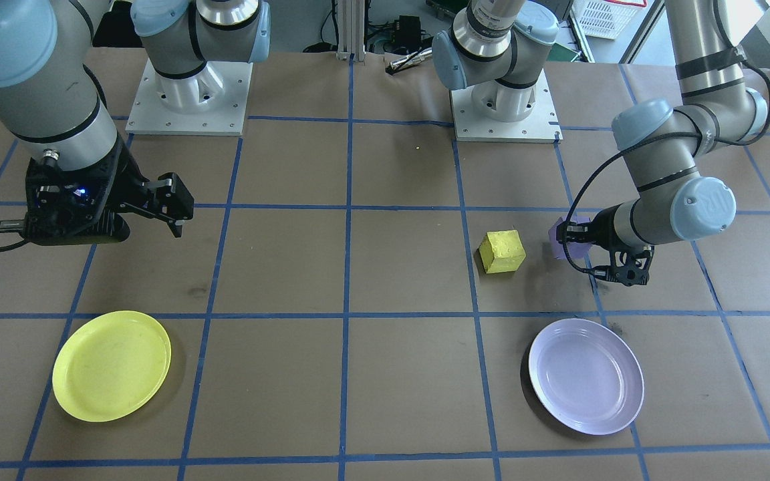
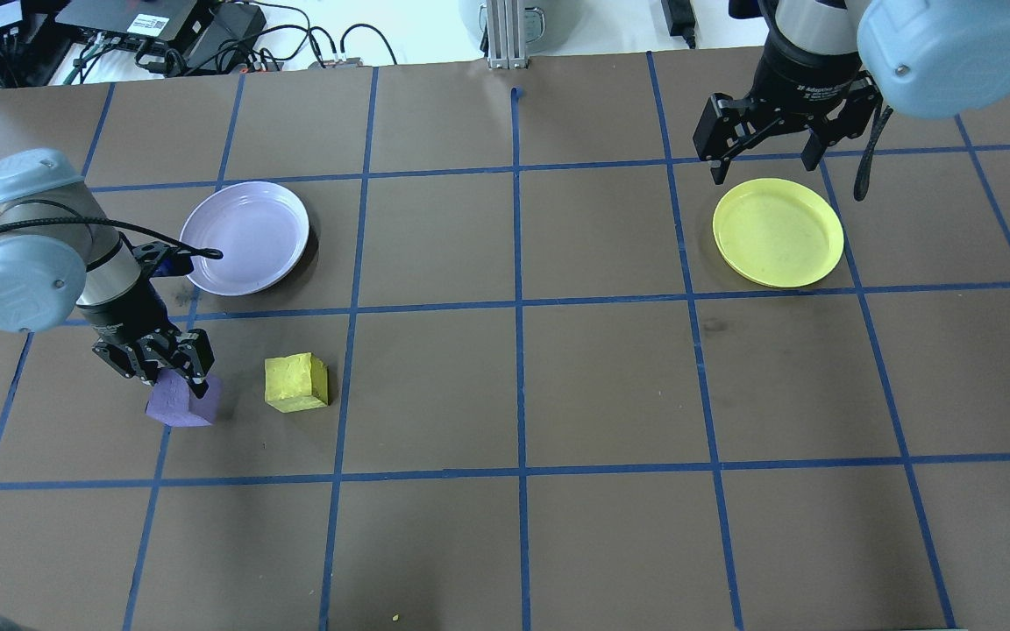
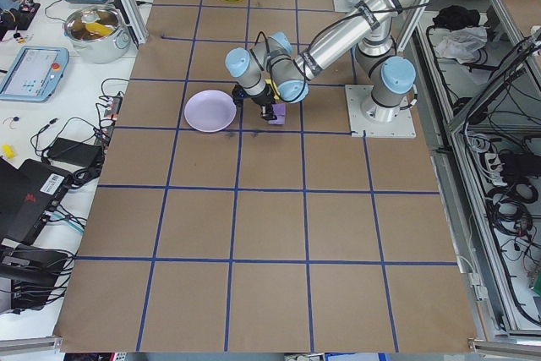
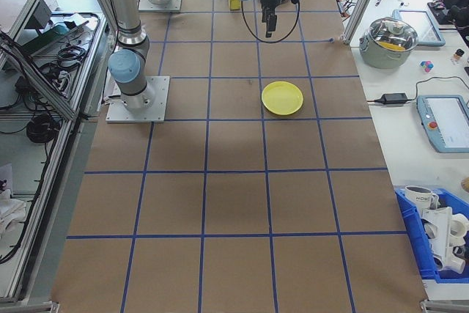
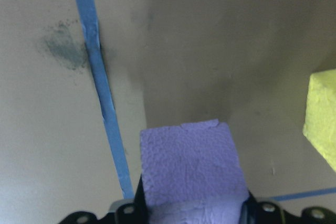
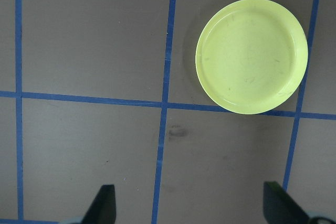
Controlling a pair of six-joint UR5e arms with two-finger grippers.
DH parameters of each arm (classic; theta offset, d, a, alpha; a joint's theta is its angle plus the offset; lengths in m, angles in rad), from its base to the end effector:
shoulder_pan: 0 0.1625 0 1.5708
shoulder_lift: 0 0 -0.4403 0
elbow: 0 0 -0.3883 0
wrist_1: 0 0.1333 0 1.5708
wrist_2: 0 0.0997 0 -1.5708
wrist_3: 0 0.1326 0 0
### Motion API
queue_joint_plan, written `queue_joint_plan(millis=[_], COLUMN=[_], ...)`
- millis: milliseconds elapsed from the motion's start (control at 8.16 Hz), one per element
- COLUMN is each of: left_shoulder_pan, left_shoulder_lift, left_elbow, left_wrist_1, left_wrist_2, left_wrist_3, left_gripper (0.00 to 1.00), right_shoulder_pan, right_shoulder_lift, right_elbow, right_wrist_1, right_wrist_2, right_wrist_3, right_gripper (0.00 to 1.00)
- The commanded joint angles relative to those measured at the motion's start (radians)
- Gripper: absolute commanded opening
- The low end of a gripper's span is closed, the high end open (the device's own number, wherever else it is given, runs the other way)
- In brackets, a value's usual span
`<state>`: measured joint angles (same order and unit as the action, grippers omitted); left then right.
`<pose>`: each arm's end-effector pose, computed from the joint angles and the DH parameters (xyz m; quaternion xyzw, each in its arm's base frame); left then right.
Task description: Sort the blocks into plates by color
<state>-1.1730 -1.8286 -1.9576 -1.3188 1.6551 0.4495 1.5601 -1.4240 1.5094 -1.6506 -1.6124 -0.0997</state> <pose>0.0672 -0.4753 0.1947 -0.0335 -0.9794 -0.1946 0.0424 0.1219 -0.5516 0.4319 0.0445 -0.9988 -0.0039 0.0206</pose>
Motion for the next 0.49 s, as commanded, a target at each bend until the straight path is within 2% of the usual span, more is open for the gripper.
queue_joint_plan(millis=[0,245,368], left_shoulder_pan=[-0.013,-0.037,-0.095], left_shoulder_lift=[0.04,-0.09,-0.166], left_elbow=[0.117,0.364,0.488], left_wrist_1=[-0.141,-0.201,-0.211], left_wrist_2=[-0.001,-0.006,-0.006], left_wrist_3=[0.008,0.008,0.005], left_gripper=[0.0,0.0,0.0], right_shoulder_pan=[0.0,-0.002,-0.006], right_shoulder_lift=[0.001,0.002,0.002], right_elbow=[0.0,0.0,0.0], right_wrist_1=[0.003,-0.001,-0.002], right_wrist_2=[0.003,0.011,0.011], right_wrist_3=[0.006,0.006,0.003], right_gripper=[1.0,1.0,1.0])
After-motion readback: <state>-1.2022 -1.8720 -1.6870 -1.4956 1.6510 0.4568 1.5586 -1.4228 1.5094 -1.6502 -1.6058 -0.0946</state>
